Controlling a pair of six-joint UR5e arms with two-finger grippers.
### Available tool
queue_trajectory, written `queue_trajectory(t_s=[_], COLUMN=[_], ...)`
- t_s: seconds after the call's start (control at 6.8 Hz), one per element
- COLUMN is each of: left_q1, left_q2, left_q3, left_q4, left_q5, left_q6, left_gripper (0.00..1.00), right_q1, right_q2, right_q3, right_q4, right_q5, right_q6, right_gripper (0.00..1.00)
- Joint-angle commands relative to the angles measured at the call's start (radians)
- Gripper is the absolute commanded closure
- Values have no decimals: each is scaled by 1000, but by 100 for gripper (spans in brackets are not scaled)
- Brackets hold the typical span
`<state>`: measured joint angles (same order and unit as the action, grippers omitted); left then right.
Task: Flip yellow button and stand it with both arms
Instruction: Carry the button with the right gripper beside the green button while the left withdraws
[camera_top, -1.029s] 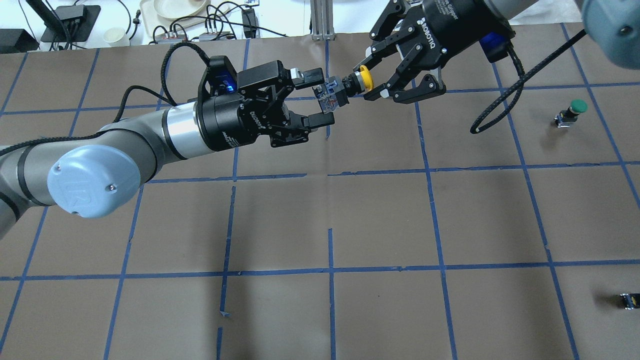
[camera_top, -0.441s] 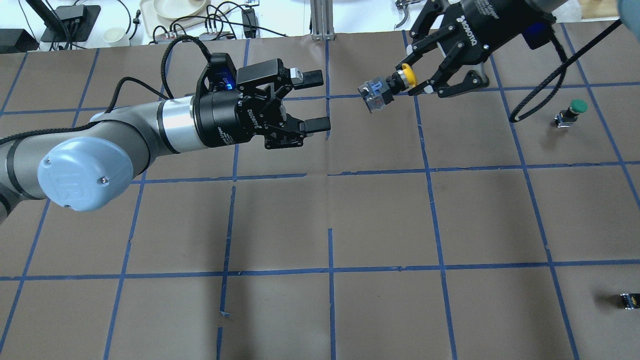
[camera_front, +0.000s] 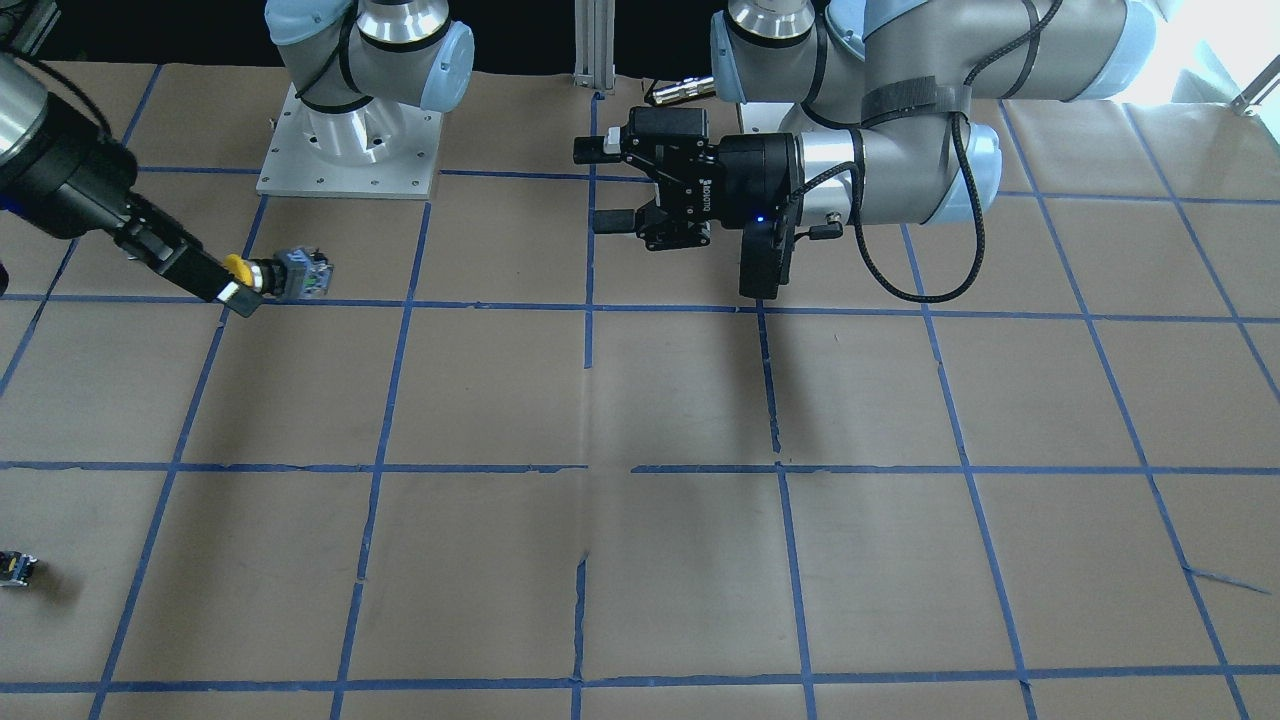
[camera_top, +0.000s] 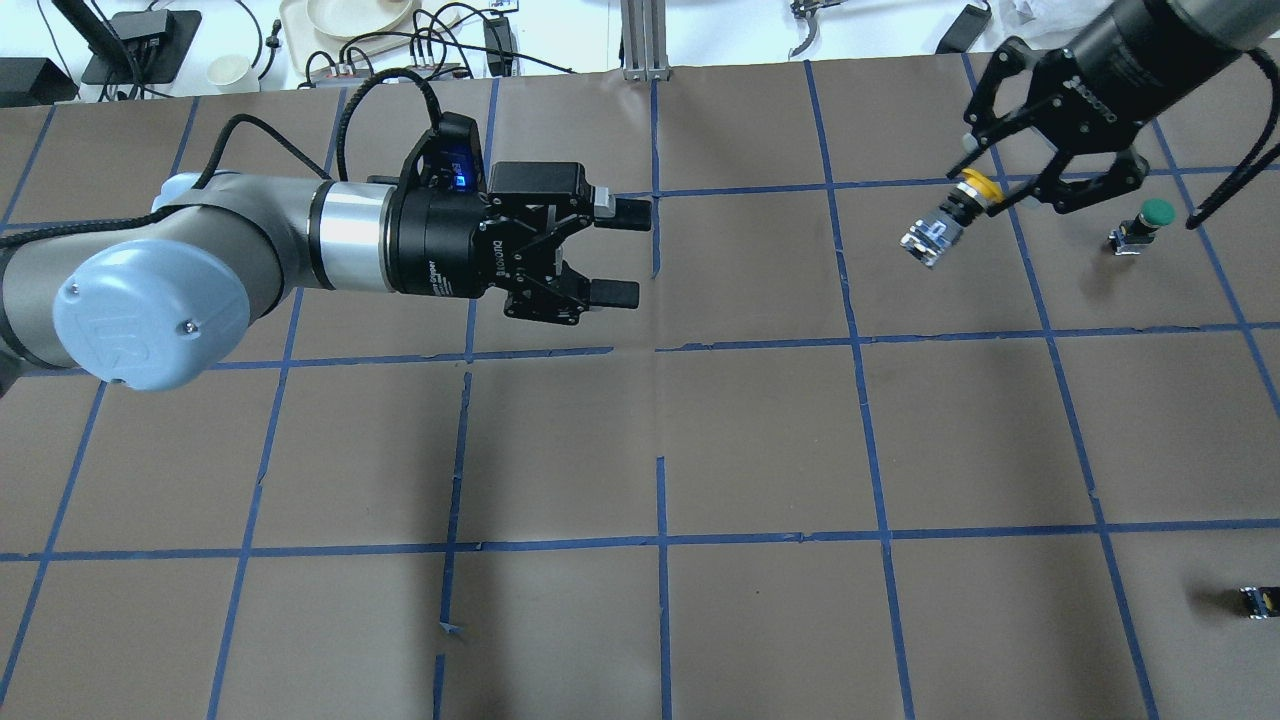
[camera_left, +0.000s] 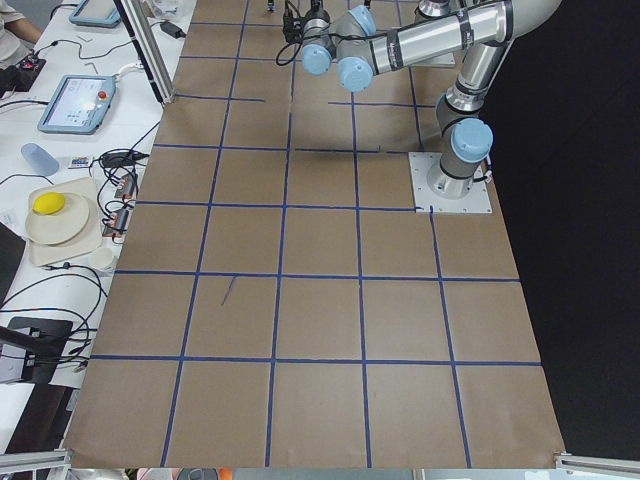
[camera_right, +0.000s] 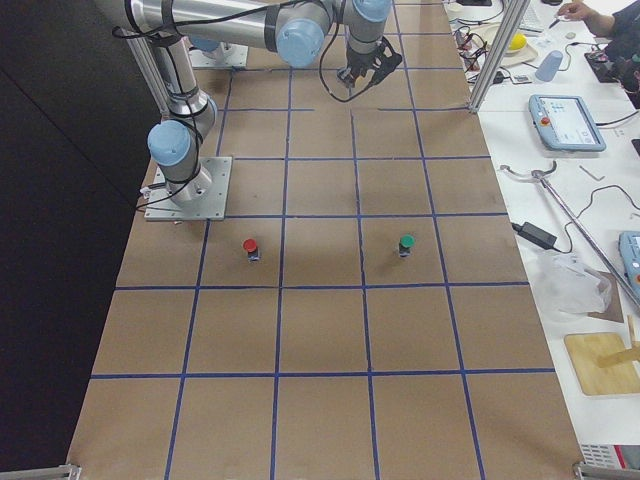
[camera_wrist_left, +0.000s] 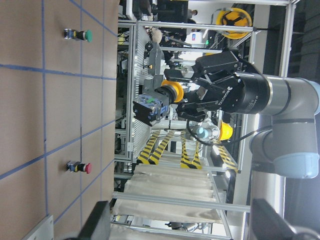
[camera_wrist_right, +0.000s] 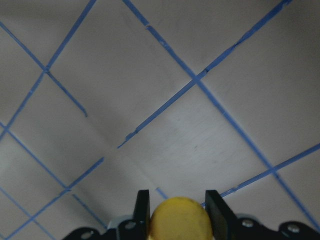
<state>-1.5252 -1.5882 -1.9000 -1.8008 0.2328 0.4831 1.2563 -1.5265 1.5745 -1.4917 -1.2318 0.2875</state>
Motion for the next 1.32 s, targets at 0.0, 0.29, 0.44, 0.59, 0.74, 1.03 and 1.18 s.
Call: queue_trajectory(t_s=[0.0, 0.29, 0.44, 0.59, 0.74, 1.03, 1.18], left_q1=[3, 3, 3, -10, -29, -50, -46], left_q2=[-10, -9, -3, -4, -3, -15, -16], left_q3=[21, 22, 54, 128, 200, 309, 346], left_q4=[210, 423, 432, 425, 401, 336, 289], left_q5=[211, 501, 617, 810, 985, 1275, 1350], left_q6=[-253, -409, -412, -438, -442, -440, -429], left_gripper=[0, 0, 0, 0, 0, 0, 0], right_q1=[-145, -245, -286, -319, -377, -513, -558], right_q2=[14, 25, 26, 26, 26, 37, 70], right_q3=[140, 305, 371, 418, 445, 469, 470], right_q4=[-214, -545, -662, -718, -722, -711, -708], right_q5=[-139, -172, -157, -131, -35, 102, 115], right_q6=[-476, -911, -1109, -1301, -1494, -1844, -1972], right_gripper=[92, 92, 92, 92, 92, 92, 92])
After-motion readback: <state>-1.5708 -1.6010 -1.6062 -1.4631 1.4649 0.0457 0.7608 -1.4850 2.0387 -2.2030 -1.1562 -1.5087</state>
